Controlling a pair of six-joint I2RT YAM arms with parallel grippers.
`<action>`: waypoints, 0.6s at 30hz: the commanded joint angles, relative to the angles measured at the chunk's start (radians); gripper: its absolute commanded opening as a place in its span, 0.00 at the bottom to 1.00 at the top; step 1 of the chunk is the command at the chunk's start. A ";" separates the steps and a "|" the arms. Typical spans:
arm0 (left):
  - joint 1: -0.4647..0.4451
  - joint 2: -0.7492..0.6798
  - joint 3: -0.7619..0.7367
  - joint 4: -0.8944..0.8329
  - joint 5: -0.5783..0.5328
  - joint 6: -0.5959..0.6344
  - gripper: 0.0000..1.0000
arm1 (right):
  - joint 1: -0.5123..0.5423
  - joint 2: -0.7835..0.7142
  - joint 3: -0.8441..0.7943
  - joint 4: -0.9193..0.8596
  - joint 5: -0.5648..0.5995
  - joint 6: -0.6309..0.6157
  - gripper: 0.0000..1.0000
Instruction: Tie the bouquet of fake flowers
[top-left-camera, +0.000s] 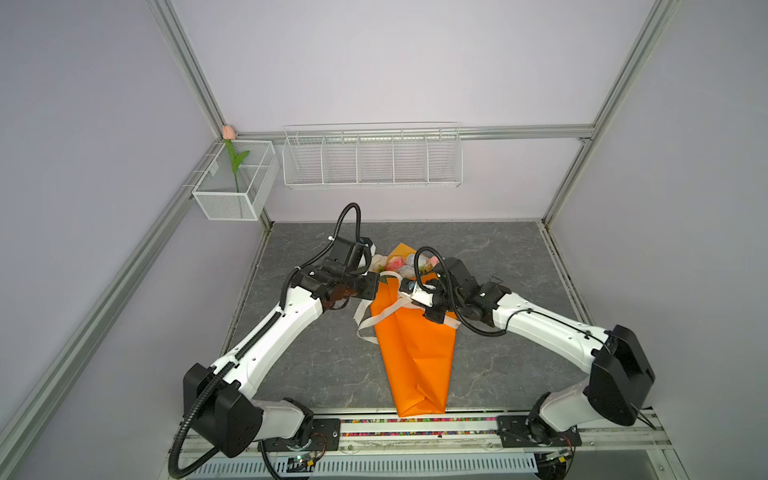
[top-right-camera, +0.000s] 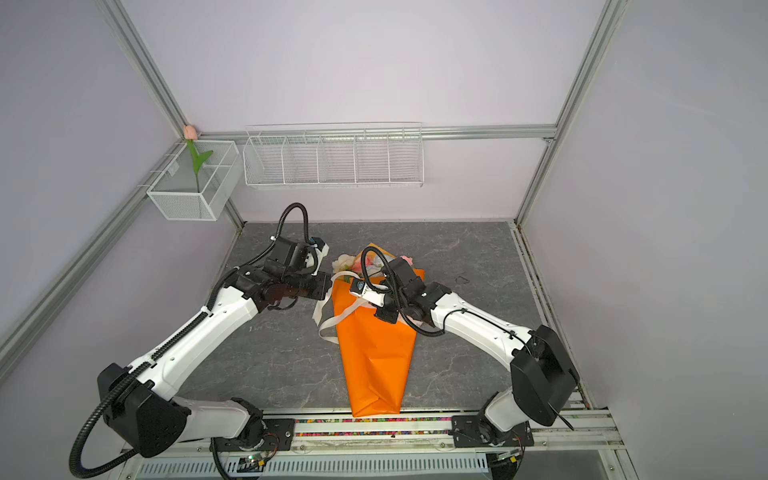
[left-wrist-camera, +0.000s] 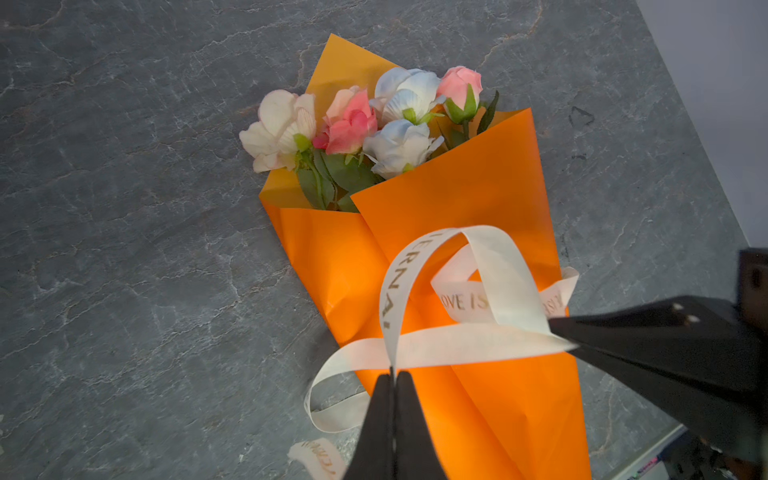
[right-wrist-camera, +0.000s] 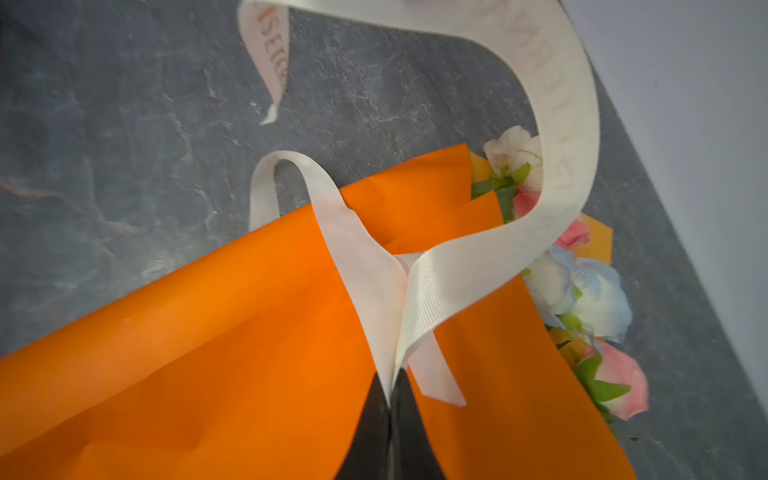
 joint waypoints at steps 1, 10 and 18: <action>0.005 0.049 0.061 -0.012 -0.002 0.002 0.12 | -0.020 0.033 0.066 -0.232 -0.226 0.137 0.06; 0.007 0.156 0.130 -0.117 -0.008 0.002 0.54 | -0.060 0.194 0.318 -0.504 -0.404 0.310 0.09; 0.007 -0.013 -0.119 0.153 0.206 0.002 0.55 | -0.113 0.263 0.354 -0.530 -0.407 0.343 0.07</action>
